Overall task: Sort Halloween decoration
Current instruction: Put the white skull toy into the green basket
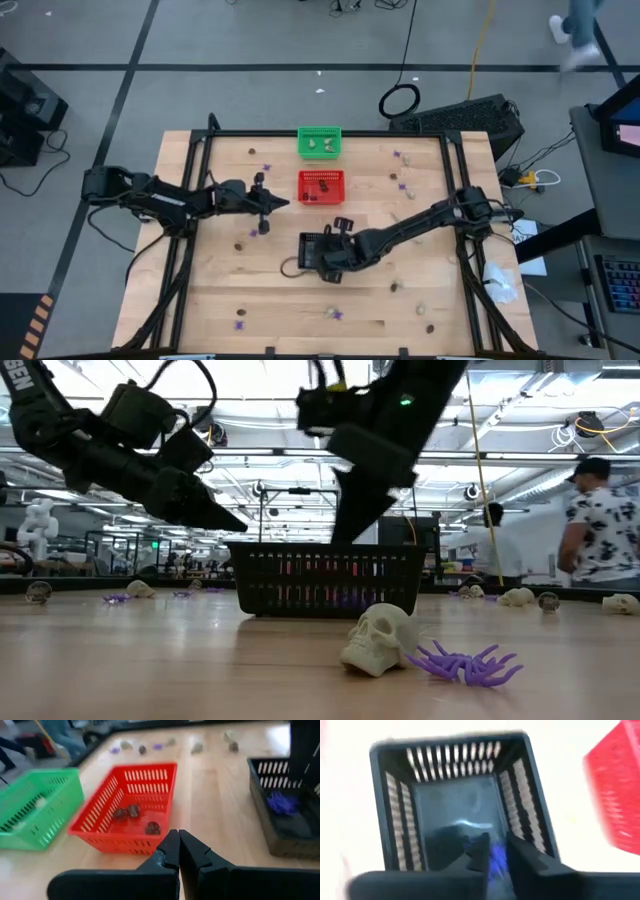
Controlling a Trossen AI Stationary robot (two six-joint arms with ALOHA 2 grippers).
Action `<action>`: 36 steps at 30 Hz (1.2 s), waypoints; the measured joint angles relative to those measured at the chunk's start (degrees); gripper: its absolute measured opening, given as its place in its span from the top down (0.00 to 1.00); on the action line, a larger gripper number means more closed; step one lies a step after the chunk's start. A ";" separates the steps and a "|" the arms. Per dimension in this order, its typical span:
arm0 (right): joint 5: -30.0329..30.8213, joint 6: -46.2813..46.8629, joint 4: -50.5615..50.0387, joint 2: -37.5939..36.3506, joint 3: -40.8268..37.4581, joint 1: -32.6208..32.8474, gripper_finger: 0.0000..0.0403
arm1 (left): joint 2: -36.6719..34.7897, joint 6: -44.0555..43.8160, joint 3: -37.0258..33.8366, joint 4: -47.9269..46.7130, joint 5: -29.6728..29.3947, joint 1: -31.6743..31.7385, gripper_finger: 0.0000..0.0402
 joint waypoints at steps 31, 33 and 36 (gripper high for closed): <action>-17.22 -30.16 59.09 -35.31 -47.89 -27.59 1.00 | 0.71 4.54 33.70 -82.73 4.13 8.02 1.00; -19.43 -31.26 59.46 -35.74 -47.87 -29.43 1.00 | 1.48 4.55 35.46 -88.91 4.11 9.28 1.00; -22.09 -33.26 59.56 -36.42 -47.85 -32.15 1.00 | 2.92 5.24 36.19 -94.32 3.68 10.28 1.00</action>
